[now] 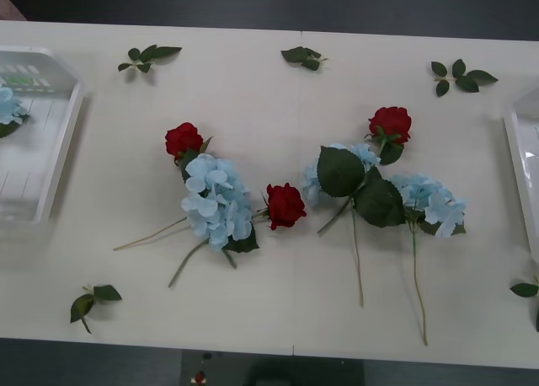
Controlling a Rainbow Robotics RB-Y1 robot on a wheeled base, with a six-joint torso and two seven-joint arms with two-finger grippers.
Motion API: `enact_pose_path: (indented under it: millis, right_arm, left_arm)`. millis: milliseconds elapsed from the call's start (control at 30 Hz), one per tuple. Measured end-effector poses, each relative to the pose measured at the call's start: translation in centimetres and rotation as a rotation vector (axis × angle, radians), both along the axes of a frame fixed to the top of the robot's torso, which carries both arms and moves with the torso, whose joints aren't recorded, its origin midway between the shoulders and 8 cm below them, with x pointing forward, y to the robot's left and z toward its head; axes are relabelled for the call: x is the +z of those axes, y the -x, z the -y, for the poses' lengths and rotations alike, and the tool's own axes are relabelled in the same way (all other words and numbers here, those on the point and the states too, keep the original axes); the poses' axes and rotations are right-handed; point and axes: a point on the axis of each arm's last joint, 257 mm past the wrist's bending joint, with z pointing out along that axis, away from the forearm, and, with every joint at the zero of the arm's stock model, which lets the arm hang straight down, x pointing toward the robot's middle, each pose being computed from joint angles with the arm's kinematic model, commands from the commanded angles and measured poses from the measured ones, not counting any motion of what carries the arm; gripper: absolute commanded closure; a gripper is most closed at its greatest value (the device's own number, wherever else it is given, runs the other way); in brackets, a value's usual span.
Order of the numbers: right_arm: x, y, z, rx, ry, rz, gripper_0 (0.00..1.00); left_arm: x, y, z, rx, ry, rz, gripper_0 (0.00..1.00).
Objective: Put the red flowers into the right box and the blue flowers into the left box
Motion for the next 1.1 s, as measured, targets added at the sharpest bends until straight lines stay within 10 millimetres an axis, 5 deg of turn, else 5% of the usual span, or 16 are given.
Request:
enact_pose_path:
  millis: [100, 300, 367, 600, 767, 1100]
  right_arm:
    - [-1.2, -0.1, -0.4, 0.018, 0.017, -0.022, 0.95]
    - [-1.8, 0.0, -0.6, 0.024, 0.026, -0.037, 0.13]
    - [-1.5, 0.0, -0.4, 0.018, 0.021, -0.028, 0.00]
    - [-1.7, 0.9, -2.0, 0.025, -0.066, -0.064, 0.00]
    - [0.6, 0.9, -4.7, 0.081, -0.134, -0.075, 0.00]
    - [3.7, 0.5, -13.9, 0.287, -0.342, -0.075, 0.00]
  left_arm:
    - [-0.1, -0.3, 1.6, -0.009, 0.086, 0.015, 0.00]
    - [2.2, -1.8, 6.6, -0.075, 0.254, 0.084, 0.00]
    - [2.8, -2.1, 8.5, -0.109, 0.287, 0.096, 0.00]
    - [4.7, -2.3, 15.8, -0.251, 0.378, 0.116, 0.00]
    - [3.9, -0.8, 20.3, -0.356, 0.382, 0.092, 0.00]
    - [0.8, 2.6, 26.7, -0.554, 0.331, 0.043, 0.00]
